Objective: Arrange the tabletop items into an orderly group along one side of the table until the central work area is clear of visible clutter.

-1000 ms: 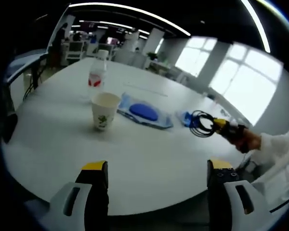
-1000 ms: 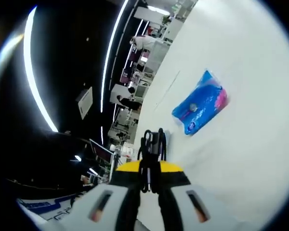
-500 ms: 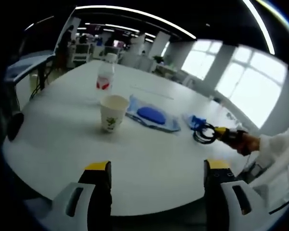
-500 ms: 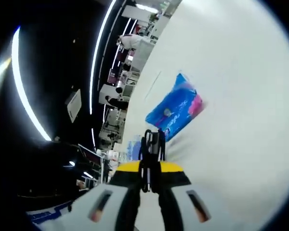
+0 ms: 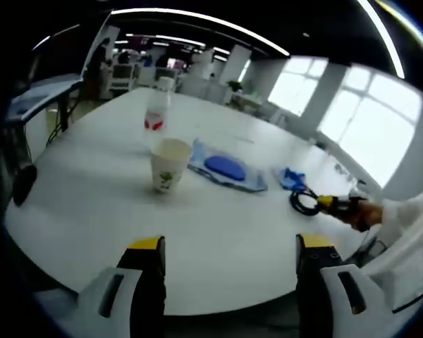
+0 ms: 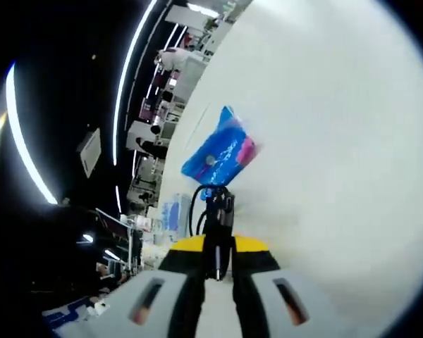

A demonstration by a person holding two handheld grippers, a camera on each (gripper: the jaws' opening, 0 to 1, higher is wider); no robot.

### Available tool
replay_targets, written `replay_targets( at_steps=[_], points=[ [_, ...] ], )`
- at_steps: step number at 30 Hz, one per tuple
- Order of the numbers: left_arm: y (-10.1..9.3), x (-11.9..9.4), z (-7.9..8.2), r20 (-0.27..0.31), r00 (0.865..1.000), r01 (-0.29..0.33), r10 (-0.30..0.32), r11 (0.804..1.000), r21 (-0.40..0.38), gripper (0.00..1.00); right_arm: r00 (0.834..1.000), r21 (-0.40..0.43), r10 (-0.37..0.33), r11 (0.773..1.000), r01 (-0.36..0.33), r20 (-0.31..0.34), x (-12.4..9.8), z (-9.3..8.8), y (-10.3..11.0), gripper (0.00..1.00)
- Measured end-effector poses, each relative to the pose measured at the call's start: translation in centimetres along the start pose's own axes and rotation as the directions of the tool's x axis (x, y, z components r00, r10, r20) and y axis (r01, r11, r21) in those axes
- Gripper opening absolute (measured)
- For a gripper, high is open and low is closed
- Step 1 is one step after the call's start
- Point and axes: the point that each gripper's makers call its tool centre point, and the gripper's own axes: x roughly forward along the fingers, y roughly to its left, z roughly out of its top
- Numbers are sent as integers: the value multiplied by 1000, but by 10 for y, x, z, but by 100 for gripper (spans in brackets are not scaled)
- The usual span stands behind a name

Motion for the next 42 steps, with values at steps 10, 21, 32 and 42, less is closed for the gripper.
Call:
replay_targets(
  at_steps=[10,21,32,42],
  points=[
    [1,1,1,3,1000,4,-4,1000,-8,70,995,-23,-90,996,91,50,1,6,-13,10],
    [-2,2,-2,-6,1000,14,-14,1000,-6,71,989,-64,-124,990,129,85,1,9,-18,11],
    [-4,2,-2,-7,1000,26,-26,1000,0,71,976,-146,-133,976,159,172,1,22,-2,38],
    [-3,1,1,10,1000,23,-23,1000,-5,73,958,-249,-130,949,195,255,0,34,6,77]
  ],
)
